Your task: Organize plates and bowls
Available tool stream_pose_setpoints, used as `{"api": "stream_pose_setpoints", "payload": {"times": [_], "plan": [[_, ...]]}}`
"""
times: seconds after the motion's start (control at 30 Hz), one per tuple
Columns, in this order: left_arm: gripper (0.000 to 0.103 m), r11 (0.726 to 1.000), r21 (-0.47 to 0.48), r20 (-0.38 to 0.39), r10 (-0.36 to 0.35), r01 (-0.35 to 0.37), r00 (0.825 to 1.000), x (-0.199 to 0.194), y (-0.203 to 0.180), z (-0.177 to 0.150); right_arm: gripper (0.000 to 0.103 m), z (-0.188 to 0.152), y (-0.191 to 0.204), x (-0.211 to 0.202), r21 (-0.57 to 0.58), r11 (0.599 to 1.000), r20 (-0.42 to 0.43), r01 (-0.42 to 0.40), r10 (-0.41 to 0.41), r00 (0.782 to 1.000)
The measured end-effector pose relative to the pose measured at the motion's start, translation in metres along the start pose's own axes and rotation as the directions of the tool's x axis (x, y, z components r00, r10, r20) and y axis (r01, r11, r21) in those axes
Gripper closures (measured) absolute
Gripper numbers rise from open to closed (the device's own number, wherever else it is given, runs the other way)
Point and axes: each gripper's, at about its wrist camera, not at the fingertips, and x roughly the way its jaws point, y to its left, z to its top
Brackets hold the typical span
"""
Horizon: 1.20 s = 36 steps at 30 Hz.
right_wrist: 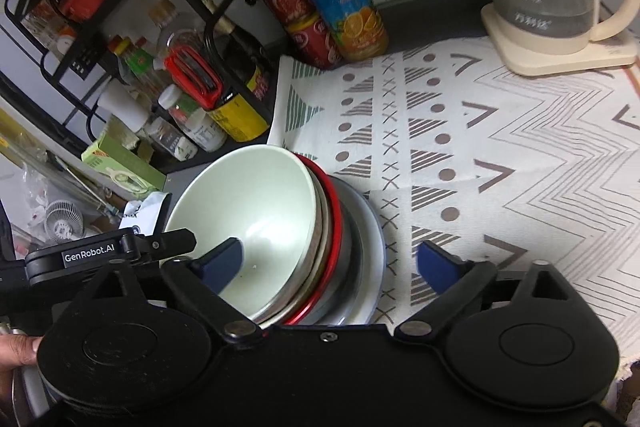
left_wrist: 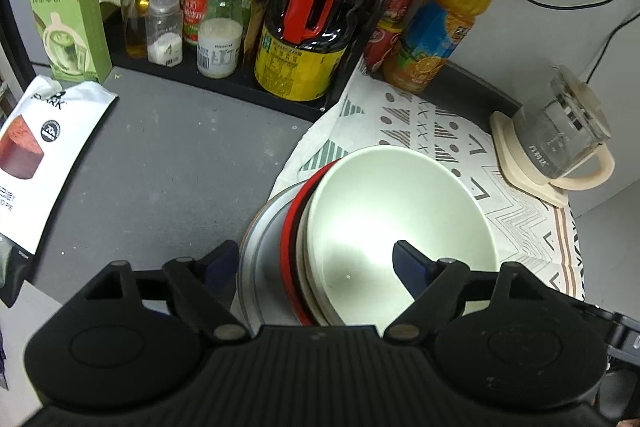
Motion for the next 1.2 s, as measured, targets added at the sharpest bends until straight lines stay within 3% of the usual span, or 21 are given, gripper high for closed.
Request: {"api": "stream_pose_setpoints", "payload": {"times": [0.43,0.67,1.0,1.2], "plan": [[0.014,0.997,0.079,0.057,-0.020,0.015,0.998,-0.048,-0.014,-0.032,0.000,-0.035,0.003,-0.055,-0.043,0.996,0.164,0.073,-0.065,0.984],[0.000,0.990,0.129,0.096,-0.064,0.052,0.993,-0.064,-0.013,-0.048,0.000,-0.052,0.008,-0.083,-0.052,0.989,0.289,0.135,-0.115,0.950],[0.000,0.967,0.229,0.053,-0.127,0.112,0.990,-0.079,0.004,-0.067,0.000,-0.085,0.011,-0.102,-0.010,0.975,0.353,0.221,-0.203,0.913],[0.000,0.945,0.311,0.049,-0.126,0.105,0.991,-0.091,0.020,-0.077,0.000,-0.112,0.029,-0.108,0.022,0.962,0.381,0.271,-0.258,0.888]]}}
